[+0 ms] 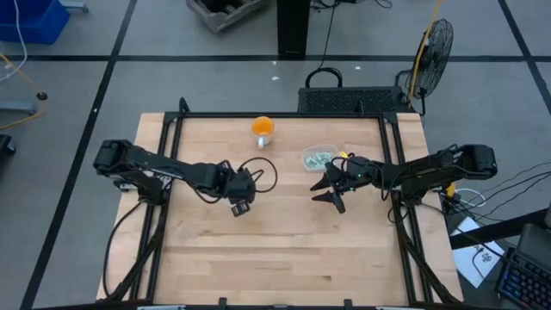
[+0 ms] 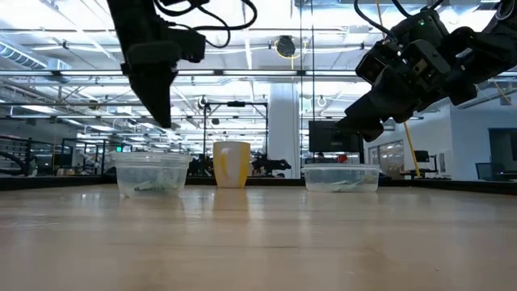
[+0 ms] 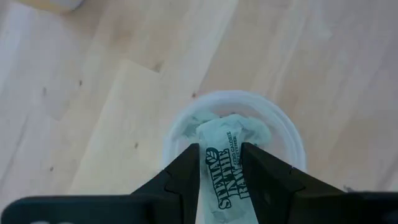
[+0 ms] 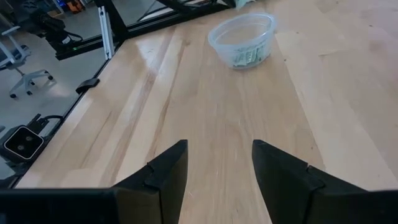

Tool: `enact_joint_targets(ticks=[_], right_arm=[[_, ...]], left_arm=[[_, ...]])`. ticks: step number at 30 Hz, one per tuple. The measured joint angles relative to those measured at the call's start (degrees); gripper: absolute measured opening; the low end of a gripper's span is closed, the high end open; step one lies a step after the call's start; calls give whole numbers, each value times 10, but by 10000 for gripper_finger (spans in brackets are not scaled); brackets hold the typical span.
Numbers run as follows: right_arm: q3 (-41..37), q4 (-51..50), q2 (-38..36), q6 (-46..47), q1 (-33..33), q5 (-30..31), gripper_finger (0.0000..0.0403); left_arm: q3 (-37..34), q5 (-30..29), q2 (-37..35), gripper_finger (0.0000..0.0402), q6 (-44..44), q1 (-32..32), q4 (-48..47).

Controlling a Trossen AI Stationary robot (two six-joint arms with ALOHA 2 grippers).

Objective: Pick and place Stevia / Truvia into bins
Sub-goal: Put the white stevia packet into the left transparent container, then return to Home Position

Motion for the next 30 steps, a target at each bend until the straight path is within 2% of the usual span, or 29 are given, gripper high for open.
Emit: enact_joint_targets(ticks=[3, 9, 16, 22, 30], right_arm=[[0, 0, 0, 0, 0, 0, 171], [0, -7, 0, 0, 0, 0, 171], [0, -7, 0, 0, 0, 0, 171], [0, -7, 0, 0, 0, 0, 171], [0, -7, 0, -1, 0, 0, 171]], left_arm=[[-15, -8, 4, 122, -5, -2, 3], [-67, -2, 33, 127, -3, -7, 68], [-91, 0, 41, 180, -27, -7, 92], [-91, 0, 41, 223, 12, -7, 122], [-91, -11, 41, 212, 22, -7, 128]])
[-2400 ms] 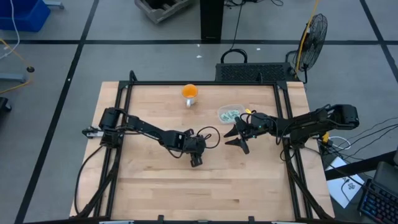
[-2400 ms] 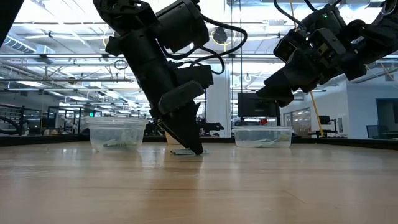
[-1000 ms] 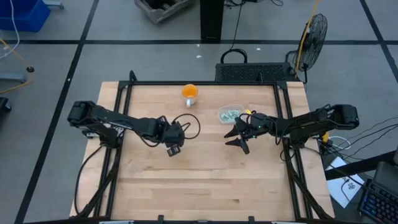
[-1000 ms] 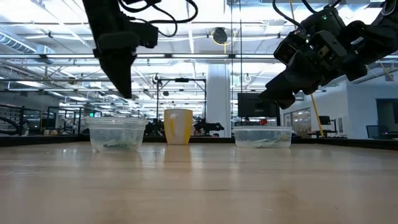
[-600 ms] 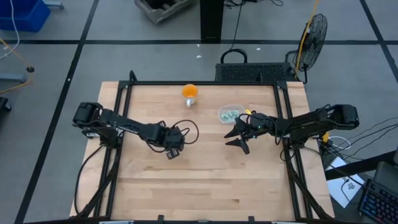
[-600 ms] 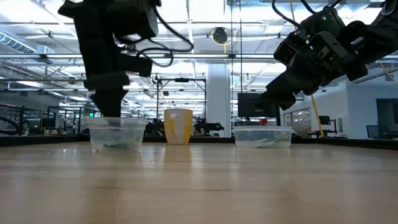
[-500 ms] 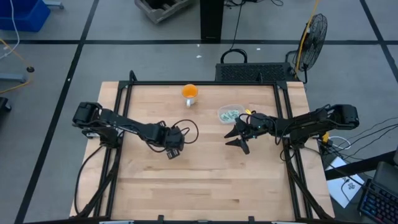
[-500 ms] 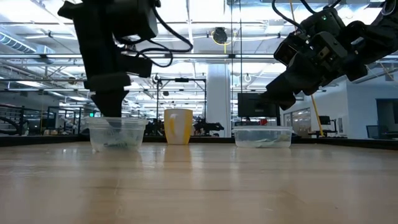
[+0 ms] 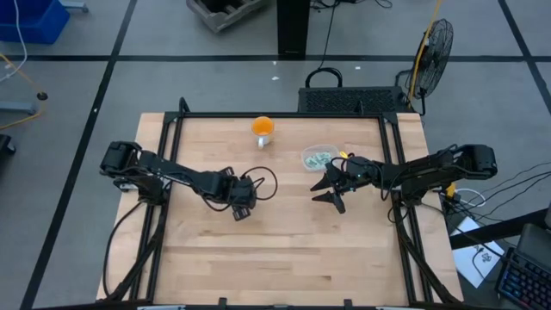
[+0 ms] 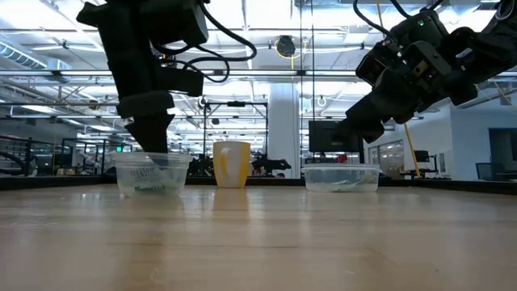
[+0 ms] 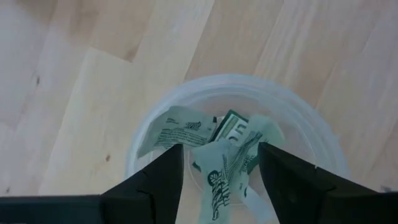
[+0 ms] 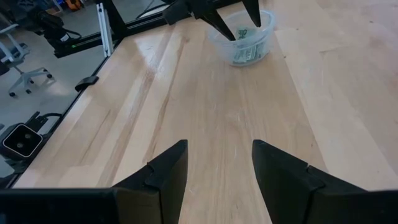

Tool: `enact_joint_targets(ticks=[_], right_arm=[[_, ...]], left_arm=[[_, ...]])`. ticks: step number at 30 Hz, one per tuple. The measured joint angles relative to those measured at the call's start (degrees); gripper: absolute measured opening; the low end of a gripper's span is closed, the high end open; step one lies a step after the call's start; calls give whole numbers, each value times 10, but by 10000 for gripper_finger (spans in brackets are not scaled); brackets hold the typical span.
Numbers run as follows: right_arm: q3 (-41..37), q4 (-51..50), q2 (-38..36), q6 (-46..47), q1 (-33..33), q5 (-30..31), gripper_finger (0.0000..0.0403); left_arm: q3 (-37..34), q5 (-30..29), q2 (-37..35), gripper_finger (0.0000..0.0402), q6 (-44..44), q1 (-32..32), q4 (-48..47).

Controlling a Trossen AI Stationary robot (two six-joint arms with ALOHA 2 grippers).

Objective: Pick and place Stevia / Truvia into bins
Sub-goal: Return to Home Position

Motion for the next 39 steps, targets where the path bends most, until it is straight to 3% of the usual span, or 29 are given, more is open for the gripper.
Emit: enact_joint_targets(ticks=[14, 23, 29, 34, 39], right_arm=[[0, 0, 0, -1, 0, 0, 171], [0, 8, -37, -1, 0, 0, 171], [0, -11, -110, -1, 0, 0, 171], [0, -74, -208, -14, 0, 0, 166], [0, -162, -324, -19, 0, 11, 130]], left_arm=[[1, 1, 0, 160, -1, 1, 0], [72, -8, 0, 77, 26, 0, -61], [167, -46, 0, 7, 54, 0, -193], [251, -93, -3, 20, 26, -4, -339], [306, -147, -44, 18, -27, -27, -461]])
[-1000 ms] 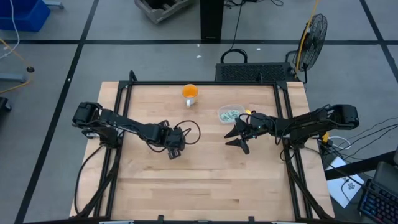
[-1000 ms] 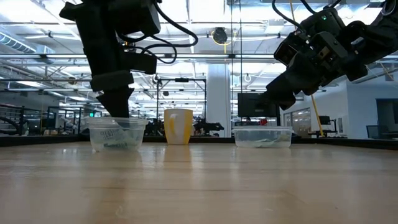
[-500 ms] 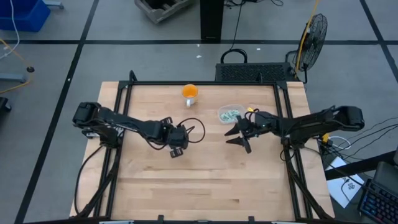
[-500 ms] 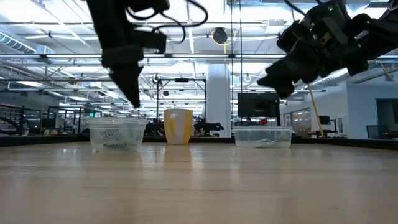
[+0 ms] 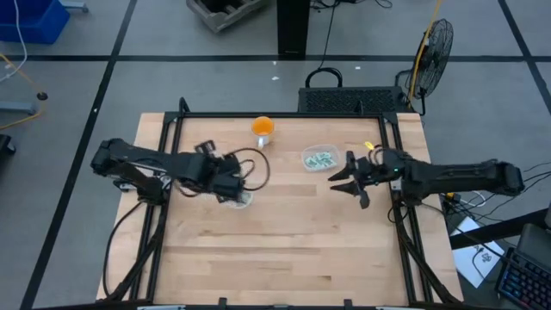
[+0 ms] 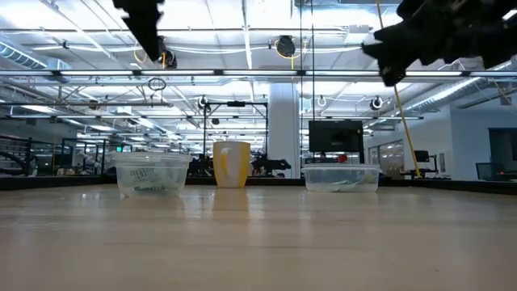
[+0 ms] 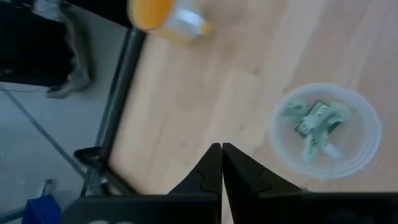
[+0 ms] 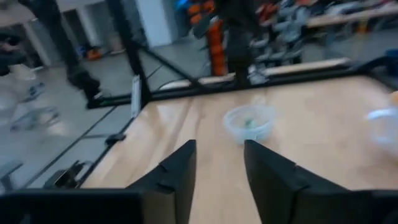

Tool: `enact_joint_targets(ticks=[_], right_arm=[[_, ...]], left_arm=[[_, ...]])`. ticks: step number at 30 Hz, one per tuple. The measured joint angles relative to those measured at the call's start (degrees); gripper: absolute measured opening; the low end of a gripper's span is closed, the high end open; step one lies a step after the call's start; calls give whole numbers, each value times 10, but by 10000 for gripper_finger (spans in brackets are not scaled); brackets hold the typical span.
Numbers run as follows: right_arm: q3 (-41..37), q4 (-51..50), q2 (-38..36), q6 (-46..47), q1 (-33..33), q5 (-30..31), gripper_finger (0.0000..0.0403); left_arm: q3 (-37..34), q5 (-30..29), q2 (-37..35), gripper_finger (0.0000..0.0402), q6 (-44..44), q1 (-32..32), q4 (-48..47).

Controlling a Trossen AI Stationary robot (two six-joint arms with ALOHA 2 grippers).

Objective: Pick and place Stevia / Truvia into bins
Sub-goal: Return to Home Position

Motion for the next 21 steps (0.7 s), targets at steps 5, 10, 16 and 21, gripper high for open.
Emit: enact_joint_targets(ticks=[5, 10, 16, 21], right_arm=[[0, -84, -115, -1, 0, 85, 69], [0, -197, -211, -4, 0, 112, 7], [0, -255, -267, 14, 0, 170, 2], [0, -294, -282, -19, 0, 230, 2]], left_arm=[[3, -37, -102, 5, -64, -33, -48], [-40, -83, -228, 25, -133, -84, -44], [-170, -168, -368, 8, -191, -166, 27], [-318, -207, -455, 14, -152, -212, 177]])
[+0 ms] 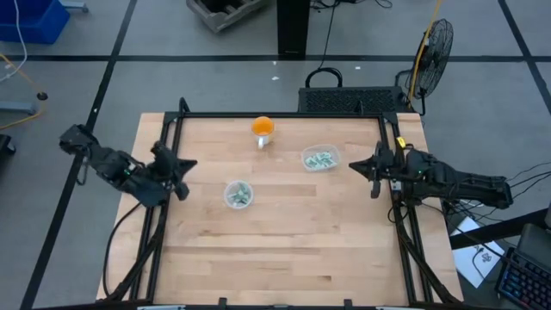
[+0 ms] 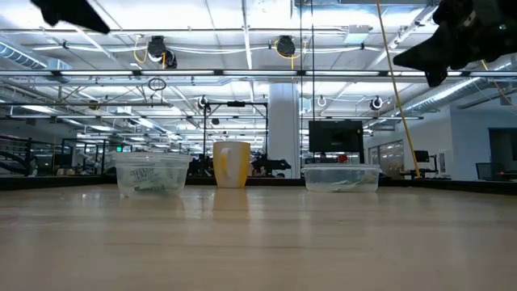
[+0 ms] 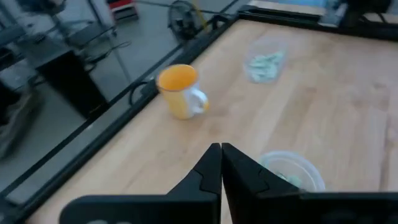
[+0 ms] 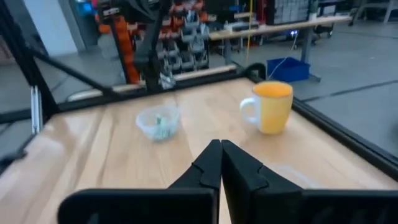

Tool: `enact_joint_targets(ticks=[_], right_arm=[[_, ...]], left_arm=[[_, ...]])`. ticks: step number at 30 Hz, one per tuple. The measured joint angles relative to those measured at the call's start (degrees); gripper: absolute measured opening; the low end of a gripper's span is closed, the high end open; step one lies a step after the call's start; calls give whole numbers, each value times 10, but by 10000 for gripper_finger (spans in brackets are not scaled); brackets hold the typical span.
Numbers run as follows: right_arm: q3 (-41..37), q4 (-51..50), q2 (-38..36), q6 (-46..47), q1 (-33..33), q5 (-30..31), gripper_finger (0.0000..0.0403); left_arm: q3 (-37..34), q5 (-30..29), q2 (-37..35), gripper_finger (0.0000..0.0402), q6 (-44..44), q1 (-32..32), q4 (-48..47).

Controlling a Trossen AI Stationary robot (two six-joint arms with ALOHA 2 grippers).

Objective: Pick and place Stevia / Truvia into bins
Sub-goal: Return to Home Position

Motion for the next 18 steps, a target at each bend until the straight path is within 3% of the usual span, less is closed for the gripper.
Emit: enact_joint_targets(ticks=[7, 12, 18], right_arm=[[-21, -25, -1, 27, 0, -1, 1], [-69, 46, 0, 32, 0, 0, 1], [-82, 164, 0, 33, 0, -48, 1]], left_arm=[[-180, 0, -68, 18, 43, -42, 162], [-261, 2, -108, 6, 82, -67, 280], [-336, 188, -137, 4, 280, -70, 607]])
